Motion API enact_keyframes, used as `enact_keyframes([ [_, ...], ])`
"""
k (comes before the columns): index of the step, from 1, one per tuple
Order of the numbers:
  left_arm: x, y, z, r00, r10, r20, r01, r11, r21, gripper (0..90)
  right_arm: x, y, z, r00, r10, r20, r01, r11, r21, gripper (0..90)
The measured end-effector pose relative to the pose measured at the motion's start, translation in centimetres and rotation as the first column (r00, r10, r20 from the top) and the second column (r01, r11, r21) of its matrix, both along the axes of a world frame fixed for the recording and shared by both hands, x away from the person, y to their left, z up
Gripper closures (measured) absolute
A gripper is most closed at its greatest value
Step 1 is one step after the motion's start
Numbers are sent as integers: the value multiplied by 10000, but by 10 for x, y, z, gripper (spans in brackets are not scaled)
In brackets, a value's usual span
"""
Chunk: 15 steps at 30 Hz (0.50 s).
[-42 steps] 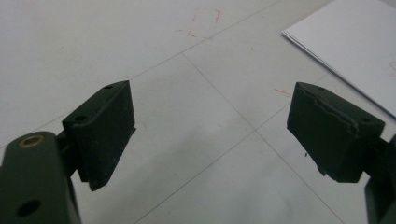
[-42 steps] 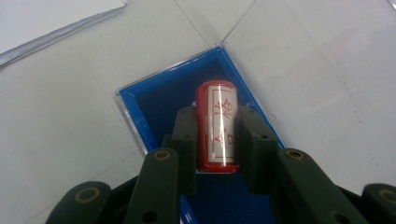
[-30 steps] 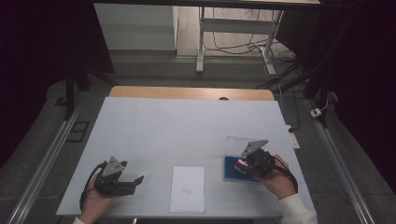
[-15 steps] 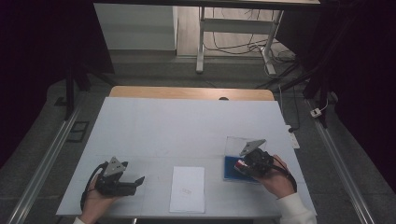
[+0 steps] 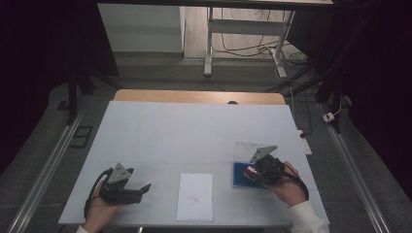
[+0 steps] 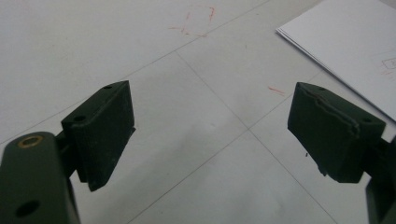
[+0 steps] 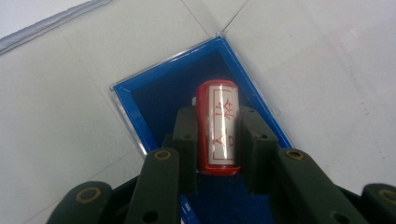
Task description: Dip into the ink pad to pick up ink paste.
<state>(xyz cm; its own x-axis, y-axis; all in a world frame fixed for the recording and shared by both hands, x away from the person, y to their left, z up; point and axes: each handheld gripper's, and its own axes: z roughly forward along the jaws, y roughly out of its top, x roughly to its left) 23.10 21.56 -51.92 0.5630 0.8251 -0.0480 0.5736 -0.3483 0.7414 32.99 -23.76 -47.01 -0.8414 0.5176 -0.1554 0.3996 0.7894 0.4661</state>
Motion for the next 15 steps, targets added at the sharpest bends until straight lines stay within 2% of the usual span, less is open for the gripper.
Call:
enact_keyframes([
  [15,0,0,2,10000,11,56,-11,10000,-1,151,-3,0,-1,9998,-15,187,15,10000,-15,702],
])
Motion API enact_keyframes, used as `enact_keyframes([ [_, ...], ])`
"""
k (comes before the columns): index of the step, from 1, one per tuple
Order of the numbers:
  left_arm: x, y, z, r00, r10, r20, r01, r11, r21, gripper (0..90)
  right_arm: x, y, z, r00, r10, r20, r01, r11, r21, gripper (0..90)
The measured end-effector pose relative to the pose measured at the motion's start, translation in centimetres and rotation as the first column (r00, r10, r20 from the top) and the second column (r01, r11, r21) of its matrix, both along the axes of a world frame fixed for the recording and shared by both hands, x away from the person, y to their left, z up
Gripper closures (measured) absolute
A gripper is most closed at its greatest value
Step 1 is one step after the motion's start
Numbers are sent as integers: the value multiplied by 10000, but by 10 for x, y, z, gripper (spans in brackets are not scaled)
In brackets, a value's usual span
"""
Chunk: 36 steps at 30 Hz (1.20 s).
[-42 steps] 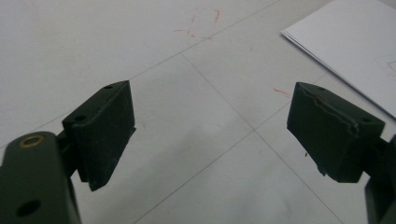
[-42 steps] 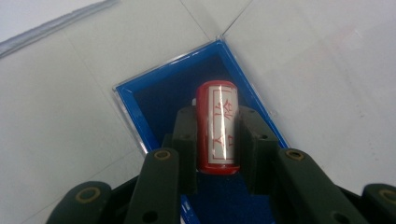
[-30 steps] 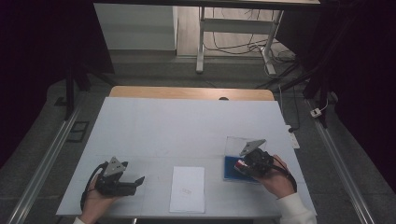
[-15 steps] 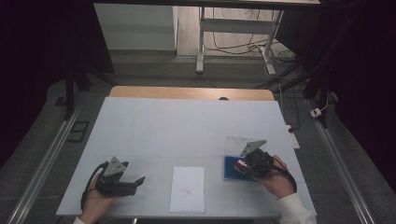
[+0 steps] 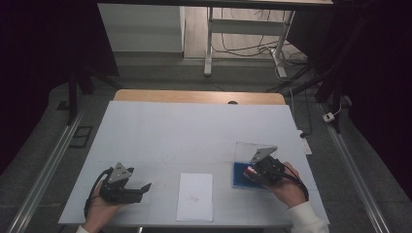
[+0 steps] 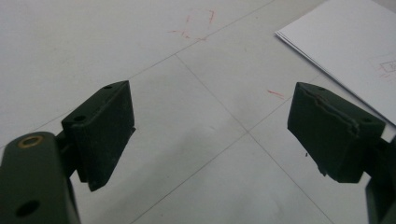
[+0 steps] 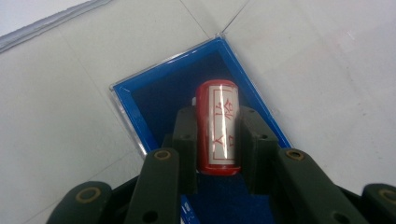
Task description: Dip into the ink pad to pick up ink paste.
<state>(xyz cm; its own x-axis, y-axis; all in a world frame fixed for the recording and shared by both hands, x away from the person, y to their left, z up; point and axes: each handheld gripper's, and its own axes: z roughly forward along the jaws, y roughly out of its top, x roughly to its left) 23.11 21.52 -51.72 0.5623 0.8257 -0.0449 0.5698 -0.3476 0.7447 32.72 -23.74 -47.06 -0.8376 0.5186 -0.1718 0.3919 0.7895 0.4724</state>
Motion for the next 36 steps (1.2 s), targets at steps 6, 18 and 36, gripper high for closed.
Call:
enact_keyframes([
  [6,0,4,0,10000,58,25,-58,9999,-101,152,-2,1,6,9994,157,321,-155,9999,-69,698],
  [18,0,4,-1,10000,51,16,-51,10000,-68,152,-3,-13,18,9994,52,349,-94,9926,1209,698],
  [36,0,6,-1,9999,127,12,-127,9999,-35,151,-6,-16,31,9983,-41,581,-70,9816,1908,698],
])
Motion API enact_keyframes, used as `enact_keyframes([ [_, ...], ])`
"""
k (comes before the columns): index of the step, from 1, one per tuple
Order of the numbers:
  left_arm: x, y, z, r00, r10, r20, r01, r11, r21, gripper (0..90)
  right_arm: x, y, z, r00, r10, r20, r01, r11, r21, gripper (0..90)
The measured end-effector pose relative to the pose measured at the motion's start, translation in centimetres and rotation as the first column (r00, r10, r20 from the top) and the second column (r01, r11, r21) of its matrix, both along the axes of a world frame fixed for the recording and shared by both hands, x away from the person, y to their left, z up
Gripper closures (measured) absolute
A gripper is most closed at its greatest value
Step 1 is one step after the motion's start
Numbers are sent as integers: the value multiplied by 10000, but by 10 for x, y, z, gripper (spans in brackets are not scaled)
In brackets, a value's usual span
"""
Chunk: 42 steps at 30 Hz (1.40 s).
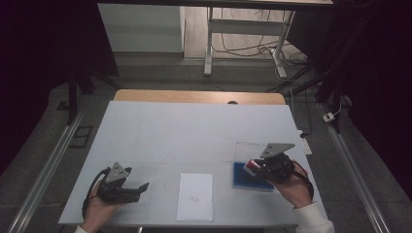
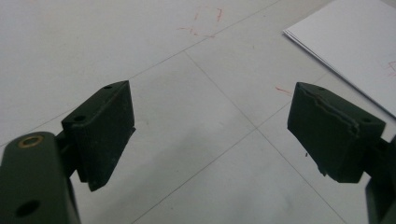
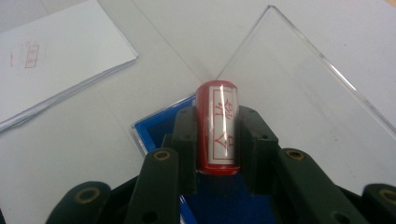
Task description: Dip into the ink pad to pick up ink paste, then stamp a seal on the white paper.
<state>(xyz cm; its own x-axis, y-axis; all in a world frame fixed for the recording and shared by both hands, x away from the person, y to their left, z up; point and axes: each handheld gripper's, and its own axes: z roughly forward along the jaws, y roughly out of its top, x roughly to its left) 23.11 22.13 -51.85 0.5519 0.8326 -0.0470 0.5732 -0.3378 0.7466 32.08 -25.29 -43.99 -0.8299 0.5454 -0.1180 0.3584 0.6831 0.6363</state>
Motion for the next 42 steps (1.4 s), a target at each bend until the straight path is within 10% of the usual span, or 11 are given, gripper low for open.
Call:
enact_keyframes([
  [42,-1,0,2,9999,2,138,0,9999,-105,150,-12,33,13,9940,1086,101,-1090,9846,1365,698],
])
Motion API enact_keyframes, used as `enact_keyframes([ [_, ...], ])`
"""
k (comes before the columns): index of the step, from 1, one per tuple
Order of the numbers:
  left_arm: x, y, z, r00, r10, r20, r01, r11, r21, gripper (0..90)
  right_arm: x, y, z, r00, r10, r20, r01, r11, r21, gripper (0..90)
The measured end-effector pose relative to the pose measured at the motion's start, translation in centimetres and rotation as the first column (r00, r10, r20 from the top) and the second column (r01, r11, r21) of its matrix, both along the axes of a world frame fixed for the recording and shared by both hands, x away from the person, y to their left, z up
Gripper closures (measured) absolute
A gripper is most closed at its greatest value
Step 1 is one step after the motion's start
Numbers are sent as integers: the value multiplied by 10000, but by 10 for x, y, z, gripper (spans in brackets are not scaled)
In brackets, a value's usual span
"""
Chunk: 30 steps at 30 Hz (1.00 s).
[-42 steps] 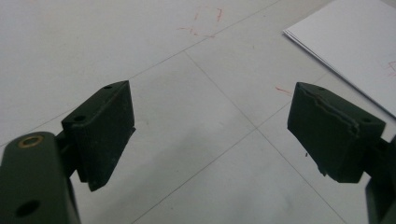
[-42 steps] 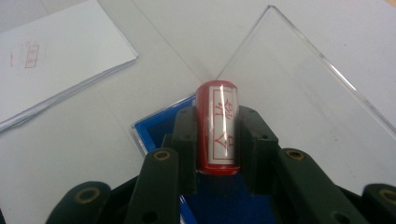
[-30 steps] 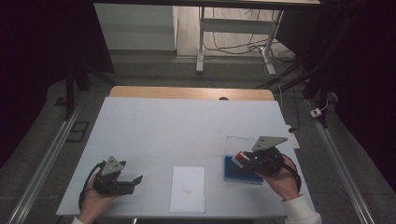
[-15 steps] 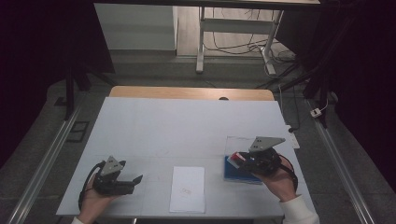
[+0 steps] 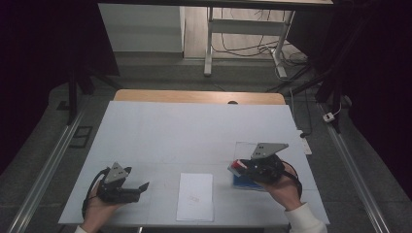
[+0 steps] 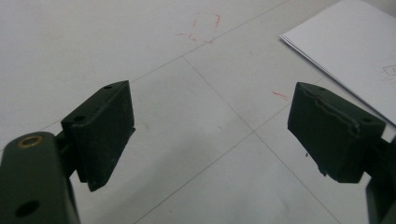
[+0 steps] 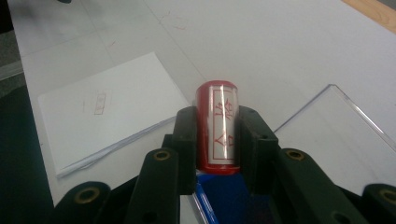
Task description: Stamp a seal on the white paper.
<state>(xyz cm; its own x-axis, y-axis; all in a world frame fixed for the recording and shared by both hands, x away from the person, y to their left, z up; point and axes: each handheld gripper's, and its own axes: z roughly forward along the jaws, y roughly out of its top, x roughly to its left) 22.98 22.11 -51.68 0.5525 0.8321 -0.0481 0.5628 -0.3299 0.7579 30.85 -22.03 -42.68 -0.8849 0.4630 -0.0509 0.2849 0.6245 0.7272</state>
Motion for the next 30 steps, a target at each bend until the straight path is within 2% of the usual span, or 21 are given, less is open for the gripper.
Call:
enact_keyframes([
  [30,1,-1,0,10000,-11,30,11,10000,-56,151,-3,41,1,9966,780,262,-774,9967,-242,698],
])
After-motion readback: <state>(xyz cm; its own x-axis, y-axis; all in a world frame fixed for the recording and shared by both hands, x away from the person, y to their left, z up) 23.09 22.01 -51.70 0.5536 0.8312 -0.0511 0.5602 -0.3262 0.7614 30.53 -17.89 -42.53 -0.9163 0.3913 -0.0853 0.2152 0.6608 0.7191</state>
